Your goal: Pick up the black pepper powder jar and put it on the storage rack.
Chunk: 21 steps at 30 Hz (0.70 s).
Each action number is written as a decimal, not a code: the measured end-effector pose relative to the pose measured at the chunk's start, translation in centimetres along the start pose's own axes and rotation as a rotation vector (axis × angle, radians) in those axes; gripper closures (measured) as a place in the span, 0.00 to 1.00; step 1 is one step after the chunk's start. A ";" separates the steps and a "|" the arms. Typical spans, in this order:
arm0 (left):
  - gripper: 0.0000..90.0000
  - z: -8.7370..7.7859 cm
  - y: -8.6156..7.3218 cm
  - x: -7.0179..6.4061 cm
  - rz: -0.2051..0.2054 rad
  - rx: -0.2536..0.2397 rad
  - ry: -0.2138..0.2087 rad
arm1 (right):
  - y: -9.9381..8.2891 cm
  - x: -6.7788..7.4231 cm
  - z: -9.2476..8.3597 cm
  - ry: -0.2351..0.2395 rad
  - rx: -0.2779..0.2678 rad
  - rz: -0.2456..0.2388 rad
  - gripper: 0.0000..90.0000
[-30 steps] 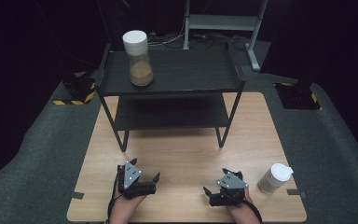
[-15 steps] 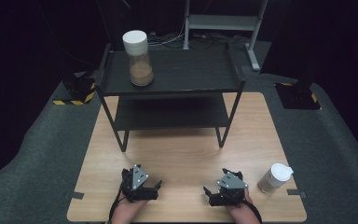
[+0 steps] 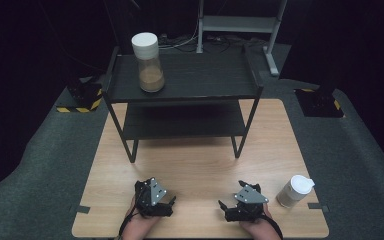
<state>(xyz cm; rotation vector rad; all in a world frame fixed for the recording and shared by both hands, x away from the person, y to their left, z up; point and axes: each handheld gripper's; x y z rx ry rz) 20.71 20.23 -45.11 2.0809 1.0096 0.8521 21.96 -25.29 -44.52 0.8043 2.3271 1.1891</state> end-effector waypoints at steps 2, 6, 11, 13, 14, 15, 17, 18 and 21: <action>0.01 0.0 0.0 0.1 0.003 0.002 -0.008 | 0.0 -0.1 0.0 0.005 -0.001 -0.001 0.00; 0.01 0.0 -0.1 0.1 -0.006 -0.004 -0.004 | 0.0 0.0 0.0 0.011 0.001 -0.014 0.00; 0.01 0.0 0.0 0.0 0.000 -0.001 -0.004 | -0.3 -0.1 -0.2 0.009 -0.016 0.002 0.00; 0.01 0.0 0.0 0.2 -0.004 0.000 -0.011 | -0.4 -0.2 -0.2 0.008 -0.020 -0.003 0.00; 0.01 0.0 0.0 0.3 -0.007 0.000 -0.012 | -0.4 -0.2 -0.3 0.007 -0.022 -0.002 0.00; 0.01 0.0 -0.1 0.3 -0.012 -0.001 -0.013 | -0.4 -0.2 -0.4 0.007 -0.025 0.002 0.00; 0.01 0.0 -0.1 0.5 -0.019 -0.003 -0.019 | -0.5 -0.2 -0.5 0.007 -0.035 -0.002 0.00; 0.01 0.0 -0.1 0.6 -0.020 -0.003 -0.021 | -0.6 -0.2 -0.5 0.007 -0.042 -0.003 0.00; 0.01 0.0 -0.2 0.6 -0.020 -0.005 -0.025 | -0.6 -0.2 -0.7 0.014 -0.055 0.002 0.00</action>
Point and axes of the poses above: each handheld gripper's, and its own axes: z roughly forward along the jaws, y roughly out of its top, x roughly to its left, and after that the axes turned 6 degrees about y, right-handed
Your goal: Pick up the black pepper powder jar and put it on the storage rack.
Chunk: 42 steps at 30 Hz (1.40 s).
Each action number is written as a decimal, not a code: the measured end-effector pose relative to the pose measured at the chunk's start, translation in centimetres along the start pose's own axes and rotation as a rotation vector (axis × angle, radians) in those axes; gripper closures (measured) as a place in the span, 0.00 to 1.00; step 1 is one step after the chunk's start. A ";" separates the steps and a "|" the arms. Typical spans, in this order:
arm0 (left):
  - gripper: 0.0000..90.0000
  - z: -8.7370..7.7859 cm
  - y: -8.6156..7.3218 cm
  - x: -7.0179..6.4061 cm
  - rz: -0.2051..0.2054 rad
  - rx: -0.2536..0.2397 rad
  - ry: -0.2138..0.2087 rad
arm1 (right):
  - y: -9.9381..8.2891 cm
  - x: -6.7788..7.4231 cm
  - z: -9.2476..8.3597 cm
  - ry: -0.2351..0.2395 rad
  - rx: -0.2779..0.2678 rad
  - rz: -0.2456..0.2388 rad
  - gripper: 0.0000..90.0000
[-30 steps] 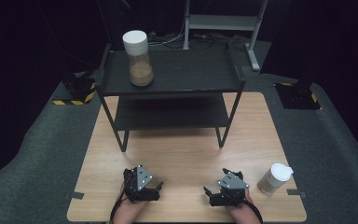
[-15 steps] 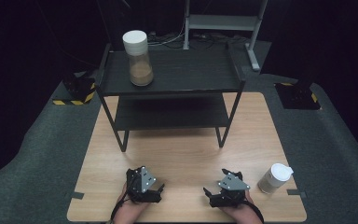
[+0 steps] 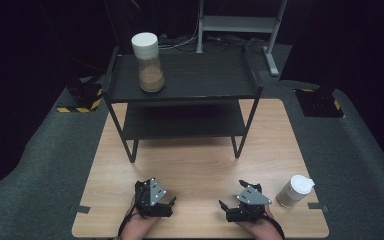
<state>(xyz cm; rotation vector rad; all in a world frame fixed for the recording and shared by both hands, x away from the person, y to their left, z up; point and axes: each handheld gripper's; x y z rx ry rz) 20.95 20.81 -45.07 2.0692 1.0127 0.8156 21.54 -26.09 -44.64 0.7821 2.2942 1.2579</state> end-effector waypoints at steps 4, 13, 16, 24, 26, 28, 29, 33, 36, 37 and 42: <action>0.01 0.0 0.0 -0.1 0.008 0.001 0.003 | -0.1 0.2 -0.3 -0.003 -0.031 -0.007 0.00; 0.01 0.0 0.1 -0.2 0.015 0.002 0.002 | -0.1 0.1 -1.6 -0.025 -0.082 0.014 0.00; 0.01 0.0 0.1 -0.2 0.015 0.002 0.000 | 0.0 0.1 -2.2 -0.036 -0.100 0.016 0.00; 0.01 0.0 0.0 -0.1 0.017 0.000 -0.004 | 0.6 0.5 -3.9 -0.050 -0.152 0.032 0.00; 0.01 0.0 0.0 -0.1 0.018 0.000 -0.005 | 0.7 0.5 -4.2 -0.050 -0.163 0.032 0.00; 0.01 0.0 0.0 -0.1 0.019 0.000 -0.006 | 0.8 0.6 -4.7 -0.055 -0.176 0.034 0.00; 0.01 0.0 0.0 -0.1 0.018 0.000 -0.006 | 0.9 0.6 -4.9 -0.057 -0.182 0.035 0.00; 0.01 0.0 0.1 0.0 0.019 0.000 -0.007 | 0.9 0.6 -5.7 -0.070 -0.210 0.038 0.00; 0.01 0.0 0.1 0.0 0.020 0.000 -0.008 | 1.0 0.5 -6.3 -0.079 -0.225 0.046 0.00; 0.01 0.0 0.1 0.0 0.021 0.000 -0.009 | 1.0 0.5 -6.6 -0.083 -0.227 0.050 0.00; 0.01 0.0 0.0 0.0 0.021 -0.001 -0.012 | 0.9 0.2 -7.6 -0.112 -0.241 0.061 0.00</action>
Point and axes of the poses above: each handheld gripper's, and its own axes: z roughly forward along the jaws, y roughly out of its top, x roughly to its left, and after that the axes turned 6 degrees about y, right-handed
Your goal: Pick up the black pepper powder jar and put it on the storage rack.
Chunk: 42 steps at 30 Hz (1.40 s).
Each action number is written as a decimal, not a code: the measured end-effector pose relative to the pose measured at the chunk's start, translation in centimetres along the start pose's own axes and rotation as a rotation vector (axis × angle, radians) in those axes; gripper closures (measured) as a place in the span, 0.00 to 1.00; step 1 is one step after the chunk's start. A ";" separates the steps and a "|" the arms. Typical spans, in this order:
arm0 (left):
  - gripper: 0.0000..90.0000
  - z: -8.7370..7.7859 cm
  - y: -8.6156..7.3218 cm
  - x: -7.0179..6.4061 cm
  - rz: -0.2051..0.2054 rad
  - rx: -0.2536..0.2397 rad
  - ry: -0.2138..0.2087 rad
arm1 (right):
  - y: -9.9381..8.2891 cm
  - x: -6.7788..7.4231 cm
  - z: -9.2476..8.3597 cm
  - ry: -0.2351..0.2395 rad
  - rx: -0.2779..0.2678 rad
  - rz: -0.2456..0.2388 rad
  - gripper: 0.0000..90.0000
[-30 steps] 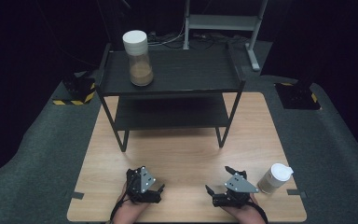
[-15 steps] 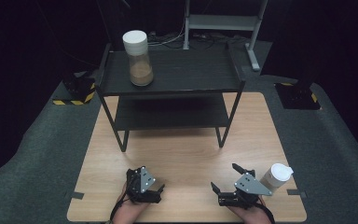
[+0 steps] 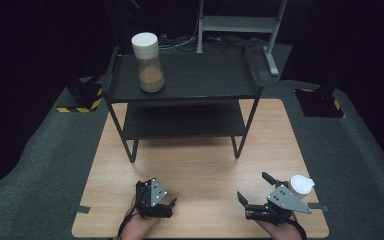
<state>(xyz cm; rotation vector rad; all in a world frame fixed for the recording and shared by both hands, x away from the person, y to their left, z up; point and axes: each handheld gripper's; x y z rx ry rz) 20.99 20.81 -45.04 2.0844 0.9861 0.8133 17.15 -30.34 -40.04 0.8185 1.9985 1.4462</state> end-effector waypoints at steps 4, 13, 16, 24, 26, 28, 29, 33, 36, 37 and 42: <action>0.01 0.0 0.0 0.0 -0.002 -0.001 -0.001 | -0.1 -0.4 -0.8 -0.025 -0.017 0.009 0.00; 0.01 0.0 -0.1 0.1 -0.002 -0.004 -0.004 | -0.2 -1.2 -2.6 -0.078 -0.035 0.034 0.00; 0.01 0.0 -0.1 0.1 -0.002 -0.005 -0.006 | -0.2 -1.4 -3.1 -0.098 -0.039 0.039 0.00; 0.01 0.0 -0.1 0.2 -0.003 -0.006 -0.008 | -0.4 -1.9 -4.3 -0.145 -0.034 0.055 0.00; 0.01 0.0 -0.1 0.2 -0.003 -0.007 -0.009 | -0.5 -2.0 -4.6 -0.158 -0.031 0.055 0.00; 0.01 0.0 -0.1 0.2 -0.003 -0.007 -0.009 | -0.6 -2.1 -4.8 -0.167 -0.033 0.059 0.00; 0.01 0.0 -0.1 0.2 -0.005 -0.007 -0.009 | -0.6 -2.1 -5.0 -0.172 -0.033 0.062 0.00; 0.01 0.0 -0.1 0.2 -0.004 -0.006 -0.009 | -0.8 -2.3 -5.4 -0.196 -0.031 0.070 0.00; 0.01 0.0 -0.1 0.2 -0.002 -0.007 -0.010 | -0.9 -2.5 -5.5 -0.208 -0.028 0.071 0.00; 0.01 0.0 -0.1 0.2 -0.003 -0.007 -0.011 | -0.9 -2.6 -5.6 -0.211 -0.029 0.073 0.00; 0.01 0.0 -0.1 0.2 -0.004 -0.006 -0.012 | -1.1 -2.8 -5.8 -0.238 -0.022 0.083 0.00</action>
Point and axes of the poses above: each handheld gripper's, and its own axes: z roughly forward along the jaws, y roughly out of its top, x roughly to its left, and after that the axes turned 6 degrees about y, right-handed
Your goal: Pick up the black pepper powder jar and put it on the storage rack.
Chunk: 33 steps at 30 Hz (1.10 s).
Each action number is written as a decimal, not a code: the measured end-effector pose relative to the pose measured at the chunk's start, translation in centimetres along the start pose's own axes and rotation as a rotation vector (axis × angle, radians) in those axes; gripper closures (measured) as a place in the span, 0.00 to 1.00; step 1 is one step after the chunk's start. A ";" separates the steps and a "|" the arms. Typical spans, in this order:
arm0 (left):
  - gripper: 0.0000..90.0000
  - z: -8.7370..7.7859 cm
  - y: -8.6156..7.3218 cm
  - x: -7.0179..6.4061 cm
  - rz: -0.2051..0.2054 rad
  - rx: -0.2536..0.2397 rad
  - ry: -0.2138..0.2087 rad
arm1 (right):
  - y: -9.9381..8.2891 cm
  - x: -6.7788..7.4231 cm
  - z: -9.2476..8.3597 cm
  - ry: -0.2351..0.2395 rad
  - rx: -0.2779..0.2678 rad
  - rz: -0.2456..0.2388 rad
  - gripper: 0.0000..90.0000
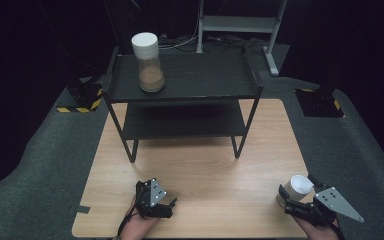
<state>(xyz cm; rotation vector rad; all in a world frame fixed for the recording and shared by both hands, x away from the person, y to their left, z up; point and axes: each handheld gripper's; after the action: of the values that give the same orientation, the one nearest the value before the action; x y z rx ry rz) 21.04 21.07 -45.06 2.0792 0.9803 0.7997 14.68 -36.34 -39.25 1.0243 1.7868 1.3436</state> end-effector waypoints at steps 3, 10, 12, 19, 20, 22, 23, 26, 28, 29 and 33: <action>0.01 0.0 0.0 0.0 0.000 -0.001 0.000 | -0.3 -0.2 -0.2 -0.018 0.007 0.005 0.00; 0.01 0.0 0.0 0.0 -0.002 0.002 0.000 | -1.0 -0.5 -0.4 -0.065 0.028 0.033 0.00; 0.01 0.0 0.0 0.1 -0.003 0.002 0.000 | -1.2 -0.6 -0.4 -0.073 0.038 0.036 0.00; 0.01 0.0 0.0 0.0 0.003 -0.001 0.001 | -2.3 -0.9 -0.3 -0.086 0.080 0.058 0.00; 0.01 0.0 0.0 0.0 0.002 -0.001 0.001 | -2.5 -1.0 -0.3 -0.085 0.079 0.064 0.00; 0.01 0.0 0.0 0.0 0.003 0.000 0.001 | -2.9 -1.1 -0.3 -0.085 0.081 0.077 0.00; 0.01 0.0 0.0 0.0 0.003 0.001 0.001 | -3.0 -1.2 -0.2 -0.082 0.084 0.081 0.00; 0.01 0.0 0.0 0.0 0.009 0.001 0.001 | -3.5 -1.5 0.1 -0.079 0.096 0.096 0.00; 0.01 0.0 0.0 0.0 0.008 0.001 0.000 | -3.7 -1.7 0.2 -0.073 0.105 0.110 0.00; 0.01 0.0 0.1 0.0 0.009 0.002 0.000 | -3.8 -1.8 0.3 -0.069 0.111 0.114 0.00; 0.01 0.0 0.1 -0.1 0.012 0.003 0.002 | -4.2 -1.9 0.6 -0.062 0.126 0.137 0.03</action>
<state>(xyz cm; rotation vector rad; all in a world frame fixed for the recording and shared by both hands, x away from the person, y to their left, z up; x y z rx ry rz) 21.04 20.92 -45.04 2.0895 0.9713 0.8072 15.26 -38.43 -43.36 1.2628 1.8010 1.2786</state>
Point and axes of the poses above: each handheld gripper's, and its own axes: z roughly forward along the jaws, y roughly out of its top, x roughly to its left, and after that the axes turned 6 degrees about y, right-handed
